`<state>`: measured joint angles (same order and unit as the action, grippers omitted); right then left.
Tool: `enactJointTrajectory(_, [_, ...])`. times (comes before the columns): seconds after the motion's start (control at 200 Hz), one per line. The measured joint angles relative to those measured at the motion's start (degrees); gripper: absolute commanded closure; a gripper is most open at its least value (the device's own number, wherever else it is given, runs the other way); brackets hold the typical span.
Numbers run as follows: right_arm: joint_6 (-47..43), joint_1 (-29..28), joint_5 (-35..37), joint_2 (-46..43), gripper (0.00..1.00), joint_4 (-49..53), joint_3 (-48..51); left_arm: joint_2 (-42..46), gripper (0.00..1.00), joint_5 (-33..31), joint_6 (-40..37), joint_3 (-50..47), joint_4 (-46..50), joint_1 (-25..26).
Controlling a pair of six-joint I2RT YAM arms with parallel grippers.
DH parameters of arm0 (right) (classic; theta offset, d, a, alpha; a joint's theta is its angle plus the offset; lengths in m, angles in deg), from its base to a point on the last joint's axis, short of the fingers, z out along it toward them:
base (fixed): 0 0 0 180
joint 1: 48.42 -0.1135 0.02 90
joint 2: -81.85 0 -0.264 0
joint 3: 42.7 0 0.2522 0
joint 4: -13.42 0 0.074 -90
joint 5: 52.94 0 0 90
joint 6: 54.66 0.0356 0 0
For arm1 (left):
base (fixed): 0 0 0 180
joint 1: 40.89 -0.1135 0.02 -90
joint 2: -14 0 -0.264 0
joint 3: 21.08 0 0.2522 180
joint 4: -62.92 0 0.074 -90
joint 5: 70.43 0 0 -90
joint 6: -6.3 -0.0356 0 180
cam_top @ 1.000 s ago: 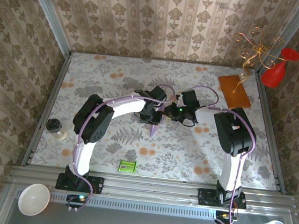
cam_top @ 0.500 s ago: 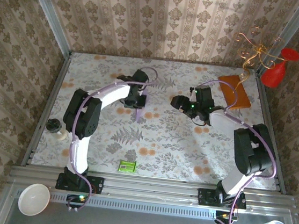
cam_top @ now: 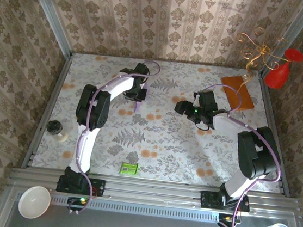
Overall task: Fold a paper plane with a square sheet of paper (pick it up from the middle)
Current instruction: Move the paper plane to the top-center of the table.
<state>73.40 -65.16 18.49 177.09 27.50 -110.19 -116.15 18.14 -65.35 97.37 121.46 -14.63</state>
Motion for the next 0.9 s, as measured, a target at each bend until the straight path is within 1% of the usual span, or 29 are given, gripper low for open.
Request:
enactJointTrajectory(0.18, [0.02, 0.0, -0.02, 0.0, 0.26, 0.0, 0.0, -0.31, 0.8, -0.22, 0.0, 0.63, 0.24, -0.7])
enactJointTrajectory(0.335, [0.04, 0.0, -0.02, 0.0, 0.26, 0.0, 0.0, -0.55, 0.79, -0.31, 0.04, 0.63, 0.22, -1.62])
enactJointTrajectory(0.58, [0.26, 0.0, -0.04, 0.39, 0.26, 0.0, 0.0, -0.79, 0.77, 0.11, 0.48, 0.74, 0.22, -1.66])
enactJointTrajectory(0.82, [0.7, 0.0, -0.07, 0.94, 0.26, 0.13, 0.0, -1.49, 0.69, 0.2, 1.46, 1.62, 0.63, -1.6])
enactJointTrajectory(0.9, [0.7, 0.0, -0.07, 1.03, 0.26, 0.13, 0.0, -1.7, 0.68, 0.44, 1.77, 1.86, 0.7, -1.6])
